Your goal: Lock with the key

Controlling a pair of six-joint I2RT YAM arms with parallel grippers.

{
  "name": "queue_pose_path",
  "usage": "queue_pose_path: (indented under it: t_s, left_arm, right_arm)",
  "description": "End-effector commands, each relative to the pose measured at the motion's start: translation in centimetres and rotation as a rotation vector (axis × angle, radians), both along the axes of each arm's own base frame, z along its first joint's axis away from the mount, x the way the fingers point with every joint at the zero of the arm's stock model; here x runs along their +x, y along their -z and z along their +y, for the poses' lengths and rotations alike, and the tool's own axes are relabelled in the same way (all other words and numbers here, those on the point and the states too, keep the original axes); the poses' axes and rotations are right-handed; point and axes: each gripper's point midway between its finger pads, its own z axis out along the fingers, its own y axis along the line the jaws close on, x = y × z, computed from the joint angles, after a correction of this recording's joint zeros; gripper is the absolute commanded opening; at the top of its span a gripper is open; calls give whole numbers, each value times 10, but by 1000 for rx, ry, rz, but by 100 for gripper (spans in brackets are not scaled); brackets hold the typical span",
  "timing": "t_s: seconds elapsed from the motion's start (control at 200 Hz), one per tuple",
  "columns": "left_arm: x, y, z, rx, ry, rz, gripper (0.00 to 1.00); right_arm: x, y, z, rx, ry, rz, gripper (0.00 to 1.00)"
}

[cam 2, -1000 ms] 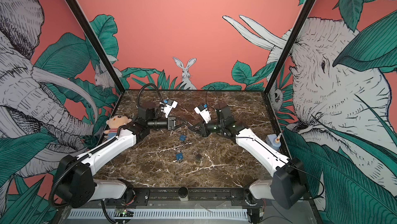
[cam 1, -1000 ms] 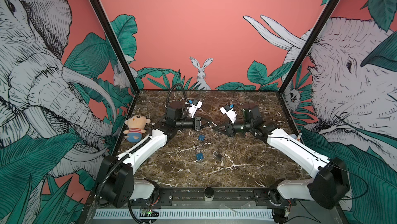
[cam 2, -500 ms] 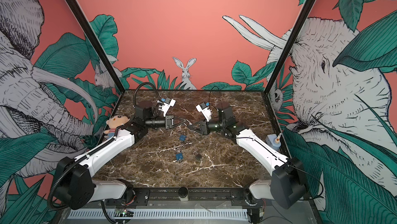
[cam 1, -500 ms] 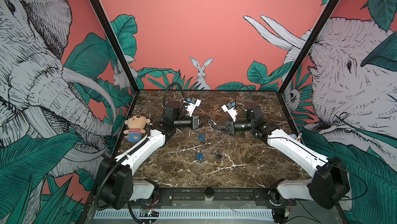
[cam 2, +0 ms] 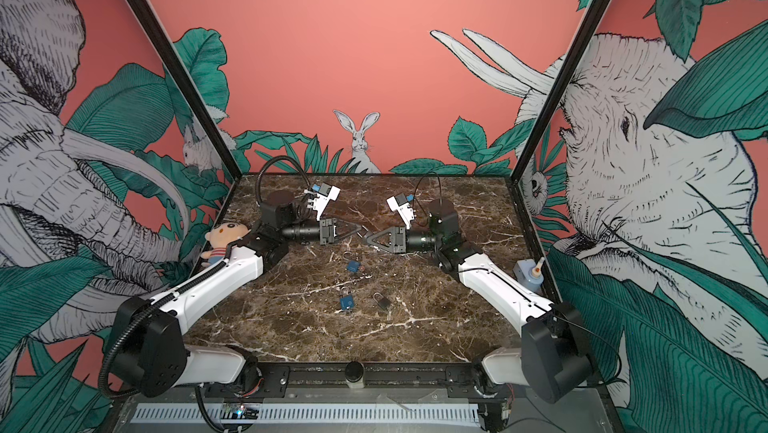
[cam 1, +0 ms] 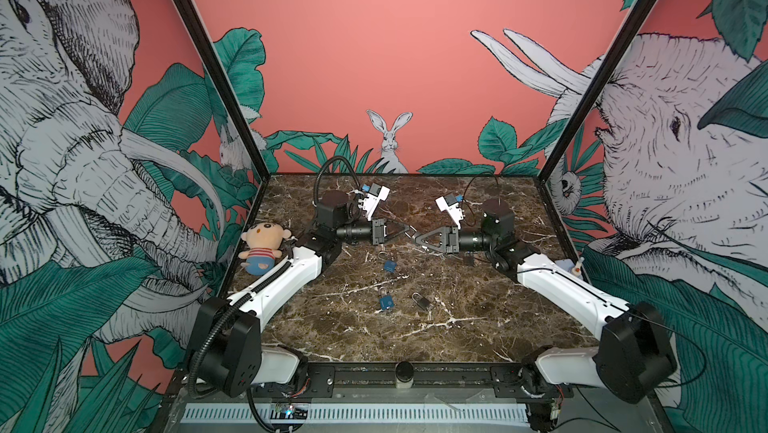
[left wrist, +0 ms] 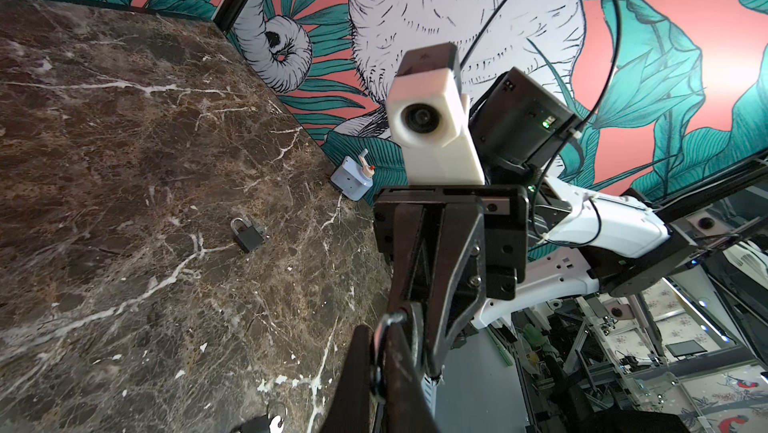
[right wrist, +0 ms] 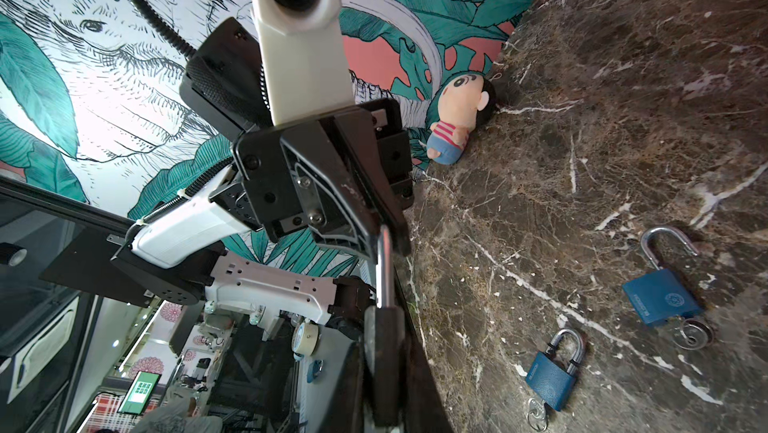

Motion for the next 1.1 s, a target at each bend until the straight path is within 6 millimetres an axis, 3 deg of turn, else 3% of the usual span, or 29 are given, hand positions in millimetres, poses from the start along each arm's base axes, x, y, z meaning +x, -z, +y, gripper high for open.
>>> queue_pose_path:
  t_s: [0.0, 0.4, 1.095]
  left_arm:
    - [9, 41, 1, 78, -50, 120, 0]
    - [-13, 54, 4, 75, -25, 161, 0]
    - [-66, 75, -23, 88, 101, 215, 0]
  right_arm:
    - [-29, -74, 3, 179, -141, -287, 0]
    - [-15, -74, 6, 173, -97, -299, 0]
    - [7, -65, 15, 191, -66, -282, 0]
